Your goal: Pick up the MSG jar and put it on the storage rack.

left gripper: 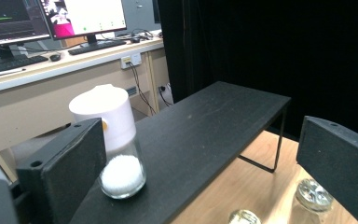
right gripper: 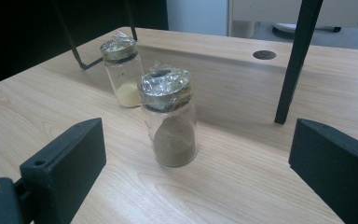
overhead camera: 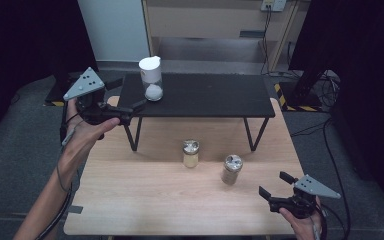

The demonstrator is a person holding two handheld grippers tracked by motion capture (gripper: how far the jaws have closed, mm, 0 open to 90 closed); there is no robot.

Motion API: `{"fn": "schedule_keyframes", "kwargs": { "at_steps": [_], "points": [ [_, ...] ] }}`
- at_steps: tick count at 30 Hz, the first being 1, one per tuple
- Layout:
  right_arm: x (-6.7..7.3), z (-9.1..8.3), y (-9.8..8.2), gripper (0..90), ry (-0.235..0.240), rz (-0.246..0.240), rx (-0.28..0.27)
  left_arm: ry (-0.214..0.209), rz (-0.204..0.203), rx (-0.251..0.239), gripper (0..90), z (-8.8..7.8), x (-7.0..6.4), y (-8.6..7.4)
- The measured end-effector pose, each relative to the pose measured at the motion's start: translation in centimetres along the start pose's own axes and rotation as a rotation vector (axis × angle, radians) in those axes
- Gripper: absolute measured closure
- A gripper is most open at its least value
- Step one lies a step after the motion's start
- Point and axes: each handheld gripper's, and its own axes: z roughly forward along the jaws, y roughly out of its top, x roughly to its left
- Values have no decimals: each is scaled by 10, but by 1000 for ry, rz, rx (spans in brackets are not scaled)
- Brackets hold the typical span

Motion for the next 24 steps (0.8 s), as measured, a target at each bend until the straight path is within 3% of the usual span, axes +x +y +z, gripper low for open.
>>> {"fn": "schedule_keyframes", "kwargs": {
  "at_steps": [9,16,24],
  "points": [
    [1,0,0,45,-2,-5,1,-32,12,-13,10,-15,-10,-22],
    [1,0,1,45,0,-8,3,-62,-21,-26,10,-25,-14,-46],
    [1,0,1,45,0,-11,5,-89,-26,-32,8,-31,-22,-72]
  ]
}}
